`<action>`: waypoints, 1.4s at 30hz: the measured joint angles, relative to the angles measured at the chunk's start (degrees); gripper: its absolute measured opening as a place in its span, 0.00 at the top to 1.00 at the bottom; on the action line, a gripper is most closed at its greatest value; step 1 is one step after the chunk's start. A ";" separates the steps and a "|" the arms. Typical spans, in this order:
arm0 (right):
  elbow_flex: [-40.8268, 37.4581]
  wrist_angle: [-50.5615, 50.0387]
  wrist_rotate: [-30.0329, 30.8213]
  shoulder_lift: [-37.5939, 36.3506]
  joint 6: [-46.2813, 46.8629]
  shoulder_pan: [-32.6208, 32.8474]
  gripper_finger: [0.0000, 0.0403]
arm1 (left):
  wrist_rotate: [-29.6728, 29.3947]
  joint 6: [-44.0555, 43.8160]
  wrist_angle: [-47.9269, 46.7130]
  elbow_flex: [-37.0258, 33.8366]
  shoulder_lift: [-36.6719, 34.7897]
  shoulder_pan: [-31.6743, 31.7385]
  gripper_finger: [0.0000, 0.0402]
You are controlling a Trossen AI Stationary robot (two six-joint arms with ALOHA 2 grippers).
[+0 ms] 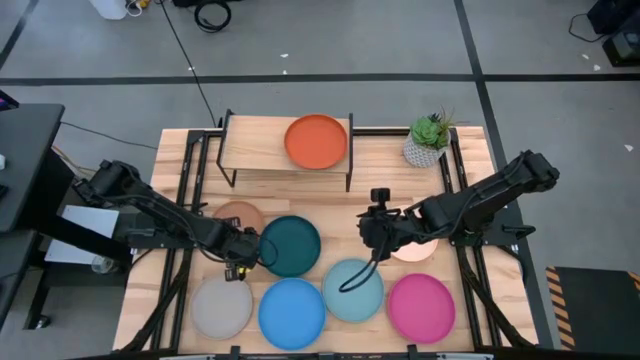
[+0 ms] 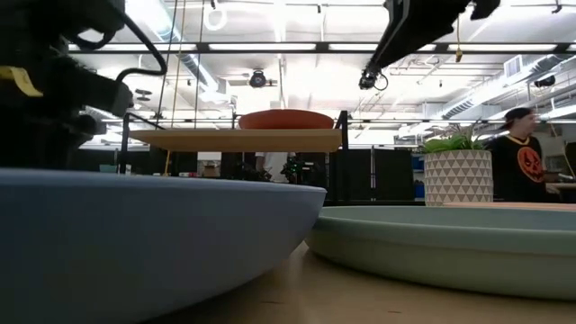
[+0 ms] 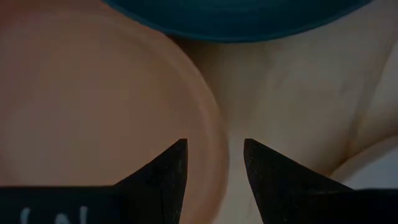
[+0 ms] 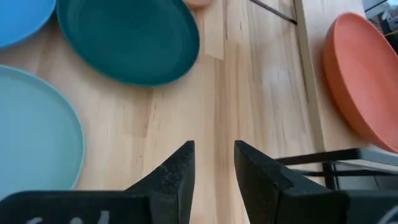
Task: Place and stack plates onto a shelf
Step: Put the brown plate on the shelf
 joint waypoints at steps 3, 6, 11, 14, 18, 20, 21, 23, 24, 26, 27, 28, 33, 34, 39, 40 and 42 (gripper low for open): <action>-1.13 1.05 -0.06 0.02 0.17 -0.01 0.70 | 0.00 0.46 1.74 -1.57 1.04 0.00 0.59; -1.51 2.32 -0.22 0.02 -0.01 0.02 0.70 | -0.01 0.58 1.91 -2.36 1.85 0.00 0.60; -1.51 3.88 -0.62 0.02 -1.45 -0.02 0.70 | -0.13 1.24 1.92 -2.40 2.04 0.00 0.68; -1.51 4.44 -0.61 0.02 -1.82 -0.06 0.71 | 0.00 1.43 1.71 -2.40 2.04 0.00 0.78; -1.51 4.60 -0.63 0.02 -1.84 -0.13 0.71 | 2.68 2.06 0.44 -2.37 1.91 0.00 0.92; -1.51 4.64 -0.63 0.02 -1.86 -0.13 0.71 | 4.40 1.92 -2.01 -1.99 1.31 0.00 0.96; -1.51 4.68 -0.63 0.02 -1.91 -0.13 0.71 | 4.96 1.50 -3.78 -1.67 1.20 0.00 0.96; -1.51 4.83 -0.64 0.02 -1.93 -0.13 0.71 | 4.92 0.93 -6.53 -0.91 0.05 0.00 0.96; -1.51 4.81 -0.66 0.02 -1.95 -0.13 0.71 | 4.94 0.69 -7.37 -0.53 -0.84 0.00 0.95; -1.51 4.82 -0.66 0.02 -1.95 -0.13 0.71 | 4.85 0.58 -8.61 0.13 -2.41 0.00 0.95; -1.51 4.81 -0.66 0.02 -1.95 -0.13 0.71 | 4.79 0.58 -9.45 0.77 -3.28 0.00 0.95; -1.51 4.84 -0.66 0.02 -1.95 -0.13 0.71 | 4.89 0.51 -9.92 1.58 -4.13 0.00 0.95; -2.48 7.35 -1.03 0.02 -1.62 -0.29 0.71 | 3.75 1.21 -13.24 5.58 -8.76 0.00 0.96; -3.56 8.94 -1.42 0.02 -1.61 -0.47 0.71 | 3.73 1.66 -13.00 6.48 -9.60 -0.05 0.96; -11.40 21.18 -5.22 0.04 -1.49 -0.99 0.71 | 3.61 6.10 -12.86 11.98 -12.83 -0.46 0.95; -12.78 23.21 -5.32 0.04 -1.34 -0.94 0.71 | 3.50 7.05 -12.63 13.34 -13.34 -0.46 0.95; -15.09 26.38 -5.39 0.04 -0.56 -0.90 0.71 | 2.09 9.07 -13.11 16.55 -14.19 -0.44 0.95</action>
